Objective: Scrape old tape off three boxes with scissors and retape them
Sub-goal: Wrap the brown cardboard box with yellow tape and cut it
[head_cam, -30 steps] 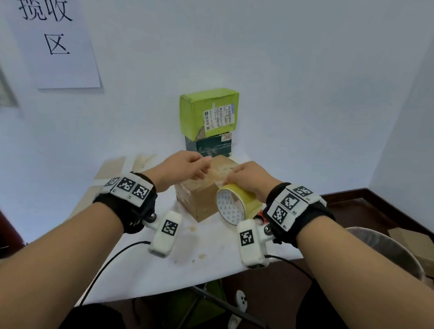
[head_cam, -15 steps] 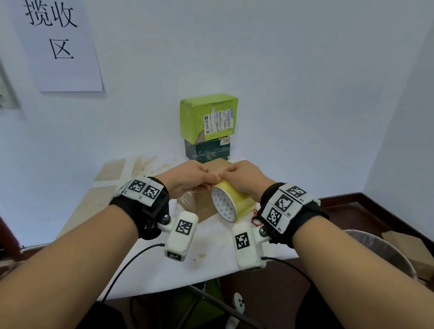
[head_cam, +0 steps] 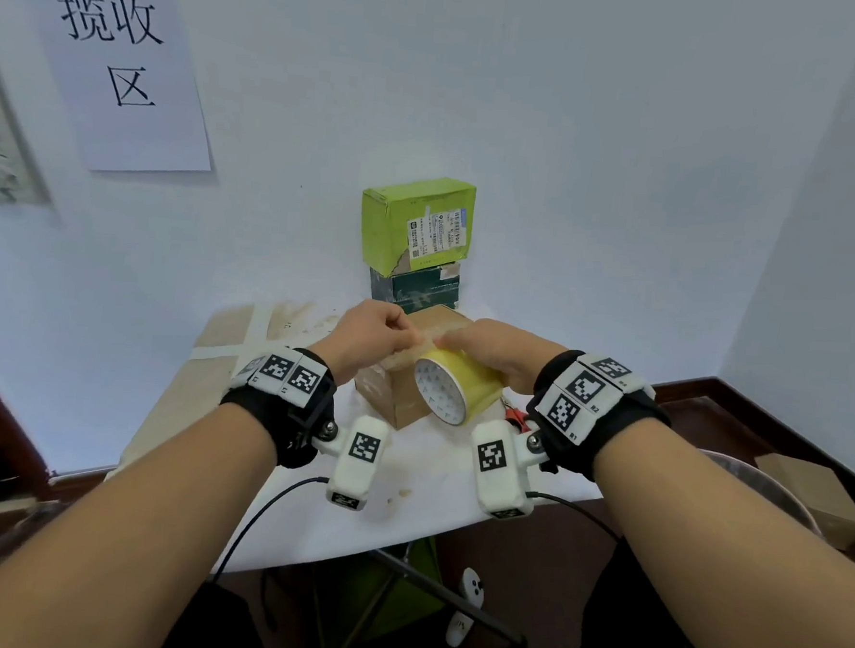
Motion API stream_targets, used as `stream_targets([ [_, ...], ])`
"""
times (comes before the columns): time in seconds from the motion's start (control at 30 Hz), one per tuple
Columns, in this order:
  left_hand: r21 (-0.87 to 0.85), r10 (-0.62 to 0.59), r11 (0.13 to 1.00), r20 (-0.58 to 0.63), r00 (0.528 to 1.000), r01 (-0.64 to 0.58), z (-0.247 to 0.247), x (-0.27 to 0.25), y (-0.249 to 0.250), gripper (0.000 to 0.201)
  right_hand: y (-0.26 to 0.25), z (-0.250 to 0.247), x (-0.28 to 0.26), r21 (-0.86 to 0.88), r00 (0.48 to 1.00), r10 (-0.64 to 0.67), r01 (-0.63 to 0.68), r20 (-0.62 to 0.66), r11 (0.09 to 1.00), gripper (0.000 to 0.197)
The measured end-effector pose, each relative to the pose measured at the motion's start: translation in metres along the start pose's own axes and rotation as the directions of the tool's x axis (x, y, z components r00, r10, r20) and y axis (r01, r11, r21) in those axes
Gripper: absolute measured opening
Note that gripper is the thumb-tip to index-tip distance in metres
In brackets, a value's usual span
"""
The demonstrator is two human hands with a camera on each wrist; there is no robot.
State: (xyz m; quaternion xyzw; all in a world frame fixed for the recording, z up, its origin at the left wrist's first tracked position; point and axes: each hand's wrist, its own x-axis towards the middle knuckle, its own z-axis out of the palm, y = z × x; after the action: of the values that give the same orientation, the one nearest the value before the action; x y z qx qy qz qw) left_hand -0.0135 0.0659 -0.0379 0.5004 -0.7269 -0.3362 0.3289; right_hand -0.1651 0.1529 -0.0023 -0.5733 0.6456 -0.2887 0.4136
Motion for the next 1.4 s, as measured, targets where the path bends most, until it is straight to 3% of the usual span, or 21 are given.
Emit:
stream_targets([
  [0.07,-0.024,0.008,1.0,-0.035,0.999,-0.009,-0.009,0.001,0.002,0.01,0.003,0.005,0.004,-0.073,0.999,0.042,-0.041,0.013,0.997,0.014],
  [0.17,-0.006,0.019,1.0,-0.061,0.998,-0.019,-0.019,0.002,0.003,0.012,0.009,0.013,0.015,-0.039,0.994,0.109,-0.108,0.029,0.993,0.048],
  [0.27,0.014,0.044,0.999,-0.125,0.991,-0.043,-0.02,-0.004,-0.005,0.017,0.012,0.016,0.027,-0.018,0.991,0.121,-0.121,0.048,0.993,0.057],
  [0.37,-0.002,0.047,0.999,-0.142,0.989,-0.047,-0.023,-0.003,-0.018,0.016,0.011,0.018,0.027,0.009,0.993,0.116,-0.116,0.0,0.993,0.054],
  [0.57,-0.107,-0.022,0.994,-0.061,0.998,0.016,-0.029,0.006,-0.03,0.017,0.012,0.016,0.032,-0.04,0.994,0.104,-0.103,0.033,0.994,0.042],
  [0.77,0.058,0.084,0.995,-0.167,0.982,-0.075,-0.022,0.009,-0.032,0.017,-0.005,0.022,0.036,-0.379,0.998,0.066,-0.065,-0.01,0.923,0.042],
  [0.9,0.044,0.086,0.996,-0.21,0.974,-0.079,-0.022,0.014,-0.043,0.015,-0.008,0.021,0.042,-0.554,0.994,0.107,-0.072,0.032,0.829,0.045],
  [1.1,0.072,0.062,0.996,-0.214,0.975,-0.047,-0.031,0.024,-0.051,0.018,-0.011,0.024,0.052,-0.569,0.996,0.081,-0.043,0.042,0.821,0.044],
  [1.4,0.273,0.104,0.96,-0.147,0.984,-0.06,-0.03,0.035,-0.055,0.015,-0.01,0.03,0.07,-0.696,0.998,0.065,-0.04,0.01,0.717,0.042],
])
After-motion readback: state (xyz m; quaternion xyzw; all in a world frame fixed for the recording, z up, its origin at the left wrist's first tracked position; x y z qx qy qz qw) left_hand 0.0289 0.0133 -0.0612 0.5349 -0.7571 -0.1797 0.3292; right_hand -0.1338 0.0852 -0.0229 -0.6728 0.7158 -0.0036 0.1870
